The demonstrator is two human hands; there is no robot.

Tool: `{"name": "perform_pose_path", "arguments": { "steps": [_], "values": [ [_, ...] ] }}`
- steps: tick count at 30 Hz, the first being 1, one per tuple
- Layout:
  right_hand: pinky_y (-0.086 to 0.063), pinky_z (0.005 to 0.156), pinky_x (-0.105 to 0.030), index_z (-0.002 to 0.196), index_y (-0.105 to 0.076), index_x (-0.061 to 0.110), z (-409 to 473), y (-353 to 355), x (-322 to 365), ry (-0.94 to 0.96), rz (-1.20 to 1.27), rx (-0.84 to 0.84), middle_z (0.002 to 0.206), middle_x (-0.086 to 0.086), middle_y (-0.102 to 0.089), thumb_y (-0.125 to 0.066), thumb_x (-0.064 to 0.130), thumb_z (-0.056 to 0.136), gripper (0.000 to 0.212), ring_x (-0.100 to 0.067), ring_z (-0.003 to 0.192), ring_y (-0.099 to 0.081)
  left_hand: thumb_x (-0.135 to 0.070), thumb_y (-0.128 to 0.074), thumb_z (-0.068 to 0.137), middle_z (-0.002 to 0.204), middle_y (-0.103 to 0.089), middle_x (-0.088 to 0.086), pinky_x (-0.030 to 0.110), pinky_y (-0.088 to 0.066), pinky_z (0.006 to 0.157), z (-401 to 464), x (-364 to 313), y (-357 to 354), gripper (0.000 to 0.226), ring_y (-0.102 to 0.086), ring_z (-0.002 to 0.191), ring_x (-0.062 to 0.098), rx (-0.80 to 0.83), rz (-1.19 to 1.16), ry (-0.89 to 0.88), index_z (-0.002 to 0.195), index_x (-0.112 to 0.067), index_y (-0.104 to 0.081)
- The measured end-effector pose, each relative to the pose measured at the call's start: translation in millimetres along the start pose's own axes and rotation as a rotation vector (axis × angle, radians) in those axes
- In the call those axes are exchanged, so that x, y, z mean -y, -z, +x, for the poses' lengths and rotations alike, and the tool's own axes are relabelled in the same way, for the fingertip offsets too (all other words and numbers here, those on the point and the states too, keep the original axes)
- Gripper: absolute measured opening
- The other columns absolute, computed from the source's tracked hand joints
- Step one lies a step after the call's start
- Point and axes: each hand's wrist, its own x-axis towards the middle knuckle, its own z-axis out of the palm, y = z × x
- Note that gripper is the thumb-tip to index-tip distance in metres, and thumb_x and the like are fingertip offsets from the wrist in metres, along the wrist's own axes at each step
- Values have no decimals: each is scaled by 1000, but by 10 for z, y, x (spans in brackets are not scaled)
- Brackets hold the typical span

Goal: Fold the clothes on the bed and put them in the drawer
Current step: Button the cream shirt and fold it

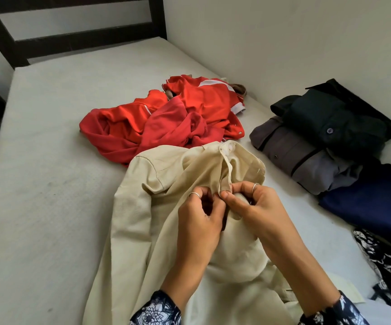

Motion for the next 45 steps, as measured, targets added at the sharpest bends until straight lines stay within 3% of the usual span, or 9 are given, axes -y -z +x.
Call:
{"name": "perform_pose_path", "arguments": {
  "steps": [11, 16, 19, 22, 24, 27, 31, 37, 45],
  "values": [
    [-45, 53, -21, 64, -66, 20, -95, 23, 100, -30, 142, 78, 65, -3, -64, -63, 9, 89, 28, -12, 59, -59, -16, -61, 92, 69, -63, -6, 13, -42, 56, 22, -14, -44, 13, -60, 67, 11, -51, 98, -113, 81, -20, -54],
    [-47, 64, -32, 81, -67, 9, -84, 26, 53, -10, 90, 56, 71, -9, -65, -64, 8, 89, 9, -18, 67, -58, -18, -58, 94, 79, -67, -9, 14, -47, 66, -30, -49, -29, 16, -64, 74, 4, -45, 105, -136, 85, -30, -54],
    [-41, 58, -19, 78, -64, 14, -75, 34, 39, 142, -256, -164, 62, 10, -57, -66, 15, 84, 7, -5, 59, -52, -15, -59, 93, 77, -65, -10, 14, -46, 65, -23, -49, 61, 11, -63, 72, 5, -74, 199, -229, 88, -25, -58],
    [-37, 68, -27, 78, -61, 16, -77, 120, 34, 371, -803, -499, 89, 7, -51, -68, 16, 78, 7, -12, 84, -44, -10, -58, 92, 72, -61, -10, 19, -45, 58, 65, -67, 282, 8, -61, 65, 7, -226, 345, -337, 98, -14, -59],
    [-29, 71, -23, 76, -63, 17, -96, 170, 65, 439, -872, -506, 93, 6, -47, -70, 15, 75, 7, -11, 88, -34, -3, -61, 90, 74, -63, -7, 22, -44, 59, 112, -119, 452, 18, -61, 65, 9, -266, 389, -366, 106, -9, -54],
    [-34, 65, -12, 68, -61, 26, -219, 130, 181, 363, -627, -249, 81, 12, -50, -69, 20, 74, 12, -6, 77, -44, -3, -66, 87, 75, -63, -10, 9, -41, 63, 84, -292, 615, 11, -59, 71, 4, -214, 448, -488, 94, -9, -59],
    [-36, 44, -15, 67, -62, 14, -387, -29, 341, 75, -90, 132, 50, 8, -49, -69, 9, 82, 18, -5, 44, -44, -17, -65, 83, 77, -69, -13, 8, -48, 66, -77, -402, 576, 7, -65, 71, -5, -42, 266, -431, 89, -21, -67],
    [-37, 44, -17, 69, -63, 11, -440, -123, 281, 115, -7, -7, 52, 6, -54, -71, 12, 82, 15, -6, 45, -45, -3, -66, 85, 79, -74, -9, 14, -53, 71, -227, -423, 485, 21, -71, 77, 4, 0, -127, -89, 84, -24, -69],
    [-42, 47, -19, 71, -68, 9, -434, -117, 269, 87, 98, -102, 55, -2, -60, -74, 12, 80, 11, -10, 50, -51, -4, -68, 80, 74, -74, -2, 13, -51, 66, -247, -487, 402, 21, -69, 71, 5, 6, -290, 50, 70, -21, -73]
  ]
}}
